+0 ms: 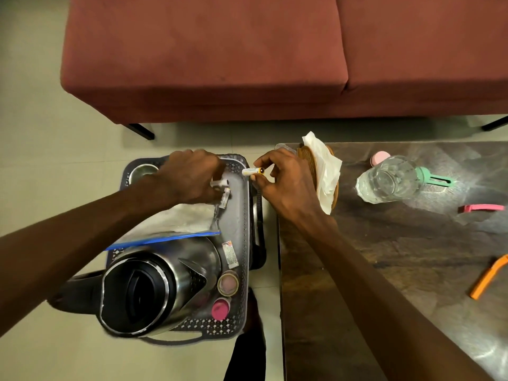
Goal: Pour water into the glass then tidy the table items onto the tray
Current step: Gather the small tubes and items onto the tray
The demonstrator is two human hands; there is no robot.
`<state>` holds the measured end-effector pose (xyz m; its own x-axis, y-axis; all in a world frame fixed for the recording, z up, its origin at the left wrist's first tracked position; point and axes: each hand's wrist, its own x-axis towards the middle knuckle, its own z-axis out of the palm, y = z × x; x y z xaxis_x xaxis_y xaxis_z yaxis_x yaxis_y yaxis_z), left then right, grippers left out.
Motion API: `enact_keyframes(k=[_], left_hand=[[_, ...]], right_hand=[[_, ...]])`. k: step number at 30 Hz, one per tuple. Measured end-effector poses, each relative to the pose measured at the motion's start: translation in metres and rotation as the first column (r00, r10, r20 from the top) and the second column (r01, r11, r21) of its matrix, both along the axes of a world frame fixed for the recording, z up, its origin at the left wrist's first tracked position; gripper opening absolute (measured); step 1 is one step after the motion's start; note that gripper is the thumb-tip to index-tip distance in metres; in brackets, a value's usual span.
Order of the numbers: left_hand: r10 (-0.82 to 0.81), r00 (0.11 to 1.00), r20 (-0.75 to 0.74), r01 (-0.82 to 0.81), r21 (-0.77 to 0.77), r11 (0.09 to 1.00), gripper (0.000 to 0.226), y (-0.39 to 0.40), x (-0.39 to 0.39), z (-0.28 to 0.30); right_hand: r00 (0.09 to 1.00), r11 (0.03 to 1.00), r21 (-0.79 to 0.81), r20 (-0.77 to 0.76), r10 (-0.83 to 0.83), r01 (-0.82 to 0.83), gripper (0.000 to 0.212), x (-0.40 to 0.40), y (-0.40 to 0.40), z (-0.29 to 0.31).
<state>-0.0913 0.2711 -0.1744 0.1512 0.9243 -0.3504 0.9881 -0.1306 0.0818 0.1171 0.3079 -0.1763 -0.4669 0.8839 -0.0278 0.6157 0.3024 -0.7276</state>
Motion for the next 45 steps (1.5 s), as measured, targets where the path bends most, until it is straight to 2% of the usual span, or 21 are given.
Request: enact_keyframes(k=[3,6,9,12,14,17,21,27,31,35,39,45], left_hand=[[0.179,0.967,0.180,-0.179,-0.018,0.984,0.031,-0.006,-0.024,0.018],[0.235,0.946,0.224,-0.232,-0.041,0.972,0.026,-0.009,-0.035,0.020],[0.196,0.967,0.165,-0.192,-0.041,0.980,0.023,-0.009,-0.031,0.008],[0.150,0.985,0.083,-0.149,-0.016,0.989,0.023,-0.008,-0.030,-0.005],[0.059,0.997,-0.042,-0.058,0.037,0.998,0.029,-0.010,-0.031,-0.011],[-0.091,0.967,-0.239,0.114,0.086,0.990,0.032,-0.011,-0.029,-0.012],[-0.081,0.953,-0.292,0.120,0.116,0.986,0.031,-0.011,-0.024,-0.010],[0.002,0.959,-0.285,0.049,0.171,0.984,0.033,-0.010,-0.017,-0.017],[0.047,0.955,-0.294,0.003,0.168,0.986,0.030,-0.010,-0.016,-0.022],[0.086,0.967,-0.238,-0.041,0.188,0.981,0.031,-0.011,-0.019,-0.024],[0.123,0.969,-0.215,-0.081,0.196,0.977,0.036,-0.014,-0.024,-0.028],[0.140,0.978,-0.154,-0.110,0.187,0.976,0.042,-0.014,-0.026,-0.029]], right_hand=[[1.000,1.000,-0.020,-0.020,0.012,-0.013,0.018,-0.006,0.005,0.002],[0.999,0.999,0.007,0.027,0.037,-0.038,0.021,-0.021,0.006,-0.001],[0.994,0.996,0.029,0.068,0.083,-0.085,0.020,-0.040,0.004,-0.008],[0.972,0.972,0.160,0.191,0.139,-0.170,0.020,-0.054,0.002,-0.018],[0.950,0.942,0.238,0.261,0.173,-0.237,0.022,-0.061,0.001,-0.023],[0.920,0.895,0.319,0.336,0.199,-0.310,0.020,-0.070,0.000,-0.029],[0.876,0.839,0.373,0.428,0.222,-0.395,0.019,-0.077,-0.004,-0.033],[0.842,0.776,0.450,0.506,0.186,-0.442,0.021,-0.083,-0.007,-0.038],[0.846,0.762,0.473,0.501,0.179,-0.442,0.016,-0.082,-0.006,-0.043],[0.877,0.765,0.495,0.443,0.186,-0.412,0.016,-0.082,-0.006,-0.048],[0.884,0.786,0.463,0.413,0.217,-0.409,0.025,-0.082,-0.005,-0.049],[0.884,0.808,0.421,0.398,0.243,-0.412,0.023,-0.084,-0.003,-0.051]])
